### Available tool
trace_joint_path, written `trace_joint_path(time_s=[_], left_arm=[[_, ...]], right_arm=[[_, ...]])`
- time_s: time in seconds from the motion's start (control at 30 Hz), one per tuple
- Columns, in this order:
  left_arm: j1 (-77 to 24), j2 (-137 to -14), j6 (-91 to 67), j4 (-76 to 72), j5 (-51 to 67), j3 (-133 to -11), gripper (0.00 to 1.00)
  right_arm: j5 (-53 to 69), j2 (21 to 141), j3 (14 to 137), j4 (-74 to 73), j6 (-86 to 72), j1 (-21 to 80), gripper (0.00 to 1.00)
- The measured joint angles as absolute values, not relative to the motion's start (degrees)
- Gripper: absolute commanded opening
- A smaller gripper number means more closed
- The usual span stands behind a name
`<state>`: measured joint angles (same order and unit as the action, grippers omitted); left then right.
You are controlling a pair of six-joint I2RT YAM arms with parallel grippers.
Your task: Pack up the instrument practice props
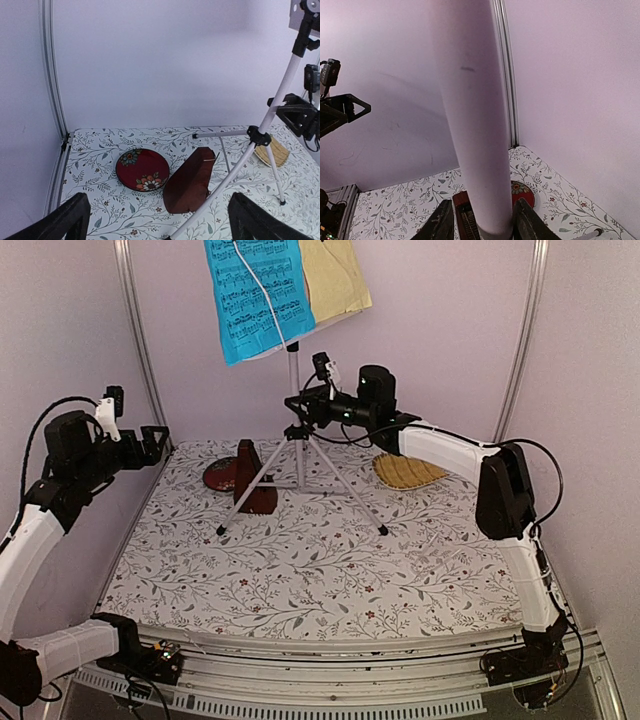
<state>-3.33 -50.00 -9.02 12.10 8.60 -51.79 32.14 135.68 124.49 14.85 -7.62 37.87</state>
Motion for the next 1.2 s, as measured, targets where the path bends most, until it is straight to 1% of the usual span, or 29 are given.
trace_joint_path(time_s=[0.1, 0.23, 0.33, 0.43, 0.5, 0.83, 1.2], left_arm=[[-3.33, -50.00, -9.02, 12.08, 8.60, -51.79, 0.98], [-3.33, -50.02, -9.02, 12.08, 8.60, -51.79, 0.98], [-3.33, -50.02, -9.02, 12.08, 8.60, -51.79, 0.98], [-3.33, -50.02, -9.02, 12.08, 8.58, -51.79, 0.98], [-3.33, -50.02, -9.02, 12.08, 8.58, -51.79, 0.98], [-3.33, -50.02, -9.02, 12.08, 8.54, -51.68, 0.98], [-3.33, -50.00, -9.02, 12.05, 8.38, -51.57, 0.98]], right_arm=[[32.71, 137.12, 125.54, 15.46, -7.35, 37.93, 0.30], [32.47, 137.53, 125.67, 15.64, -6.31, 37.93, 0.11], [32.32, 137.53, 125.67, 15.88, -2.79, 38.09, 0.04], [31.62, 137.32, 125.14, 16.12, -1.80, 38.30, 0.02], [30.06, 135.70, 122.54, 16.78, -1.28, 38.70, 0.02], [23.79, 121.73, 102.56, 18.92, 1.50, 40.82, 0.01], [18.13, 112.75, 90.94, 19.75, 3.01, 40.40, 0.01]])
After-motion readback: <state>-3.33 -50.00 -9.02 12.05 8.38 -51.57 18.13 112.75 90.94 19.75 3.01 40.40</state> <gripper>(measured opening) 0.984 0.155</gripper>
